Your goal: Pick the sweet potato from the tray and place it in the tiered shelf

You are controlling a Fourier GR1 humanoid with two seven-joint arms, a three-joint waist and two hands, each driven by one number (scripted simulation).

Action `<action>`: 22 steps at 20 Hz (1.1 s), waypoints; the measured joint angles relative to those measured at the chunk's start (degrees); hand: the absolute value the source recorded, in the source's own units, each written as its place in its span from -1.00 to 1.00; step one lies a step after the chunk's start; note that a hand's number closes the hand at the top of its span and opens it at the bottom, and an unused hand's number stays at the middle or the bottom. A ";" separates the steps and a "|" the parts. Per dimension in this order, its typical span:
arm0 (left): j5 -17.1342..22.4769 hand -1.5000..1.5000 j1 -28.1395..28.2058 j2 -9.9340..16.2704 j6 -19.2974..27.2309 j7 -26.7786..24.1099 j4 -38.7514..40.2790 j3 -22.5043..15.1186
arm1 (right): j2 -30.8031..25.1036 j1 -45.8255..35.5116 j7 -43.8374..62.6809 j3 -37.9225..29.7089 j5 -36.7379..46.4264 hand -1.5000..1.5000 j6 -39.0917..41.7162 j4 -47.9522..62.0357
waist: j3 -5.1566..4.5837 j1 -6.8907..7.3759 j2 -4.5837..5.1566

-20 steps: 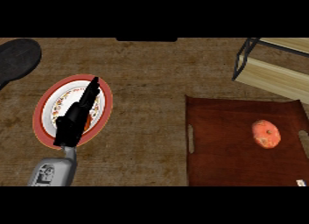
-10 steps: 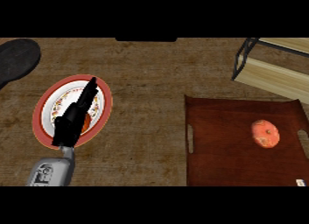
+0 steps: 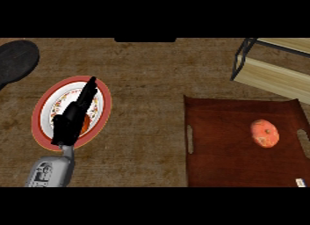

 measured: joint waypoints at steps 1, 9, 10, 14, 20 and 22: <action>-0.05 0.00 0.44 -0.06 -0.03 0.06 -0.48 -0.20 | 0.67 0.22 -0.13 -0.08 -0.87 -1.00 -0.60 -0.96 | 0.01 0.02 -0.03; -0.15 0.00 0.75 -0.19 0.08 1.13 -1.75 -0.32 | 0.28 -0.02 -2.31 -0.85 -9.58 -1.00 3.16 -6.56 | 0.01 0.05 -0.05; -0.18 0.00 1.05 -0.33 0.13 1.00 -2.06 -0.47 | 0.00 -0.13 -2.78 -1.11 -10.59 -1.00 3.17 -6.86 | 0.00 0.08 -0.05; -0.71 0.00 1.36 -0.37 0.50 0.71 -1.60 -0.57 | -0.47 -0.94 -1.95 -2.16 -12.97 -1.00 2.11 -10.75 | 0.00 -0.06 -0.09; -0.40 0.00 1.22 -0.02 0.38 0.71 -1.45 0.05 | -3.12 -0.06 2.30 -6.18 -15.34 -1.00 0.48 -19.51 | -0.02 -0.66 -0.30; -0.51 0.00 0.98 -0.04 0.63 0.86 -1.01 0.24 | -5.36 0.43 5.68 -7.54 -15.11 -1.00 2.74 -22.62 | -0.03 -0.99 -0.38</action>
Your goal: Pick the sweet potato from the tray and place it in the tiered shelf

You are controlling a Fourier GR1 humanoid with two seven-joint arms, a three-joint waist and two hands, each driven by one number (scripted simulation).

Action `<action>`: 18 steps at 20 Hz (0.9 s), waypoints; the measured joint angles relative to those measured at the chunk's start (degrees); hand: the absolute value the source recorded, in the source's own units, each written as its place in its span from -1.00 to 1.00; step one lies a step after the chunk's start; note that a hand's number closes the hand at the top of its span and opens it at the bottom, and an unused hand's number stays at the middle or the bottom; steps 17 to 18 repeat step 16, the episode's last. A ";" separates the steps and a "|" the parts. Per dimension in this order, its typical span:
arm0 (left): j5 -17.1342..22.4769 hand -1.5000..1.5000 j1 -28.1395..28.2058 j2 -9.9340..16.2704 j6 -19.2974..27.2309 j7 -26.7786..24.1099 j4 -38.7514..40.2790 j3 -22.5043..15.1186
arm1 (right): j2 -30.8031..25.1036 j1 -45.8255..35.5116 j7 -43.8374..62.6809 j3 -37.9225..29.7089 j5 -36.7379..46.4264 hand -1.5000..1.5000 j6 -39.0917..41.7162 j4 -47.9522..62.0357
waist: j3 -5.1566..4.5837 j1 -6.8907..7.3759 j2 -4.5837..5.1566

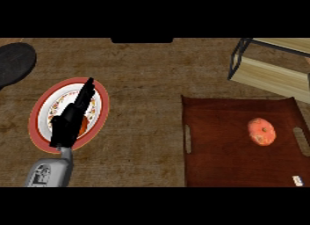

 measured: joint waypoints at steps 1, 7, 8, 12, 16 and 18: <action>0.15 0.00 0.36 0.15 -0.17 -0.19 -0.12 0.11 | -1.06 1.04 1.36 -1.10 -0.49 -1.00 1.32 -1.78 | -0.02 -0.16 -0.06; 0.44 0.00 1.46 0.48 -0.23 -0.45 -0.57 0.58 | -5.48 9.35 10.95 -7.62 -4.71 -1.00 14.07 -13.32 | 0.00 -1.50 -0.47; 0.39 0.00 1.61 0.35 0.00 -0.87 -0.09 0.70 | -6.05 11.38 11.63 -9.11 -6.14 -1.00 16.21 -15.36 | 0.00 -1.69 -0.46; 0.55 0.00 2.86 0.37 0.13 0.03 -1.69 0.74 | -8.02 20.13 13.41 -16.09 -12.21 -1.00 25.25 -23.99 | 0.06 -2.48 -0.68; 0.82 0.00 3.14 0.72 -0.03 -0.10 -1.73 1.21 | -7.71 28.81 13.46 -24.98 -19.91 -1.00 33.62 -32.13 | 0.08 -2.92 -0.68; 0.82 0.00 3.14 0.72 -0.03 -0.10 -1.73 1.21 | -7.71 28.81 13.46 -24.98 -19.91 -1.00 33.62 -32.13 | 0.08 -2.92 -0.68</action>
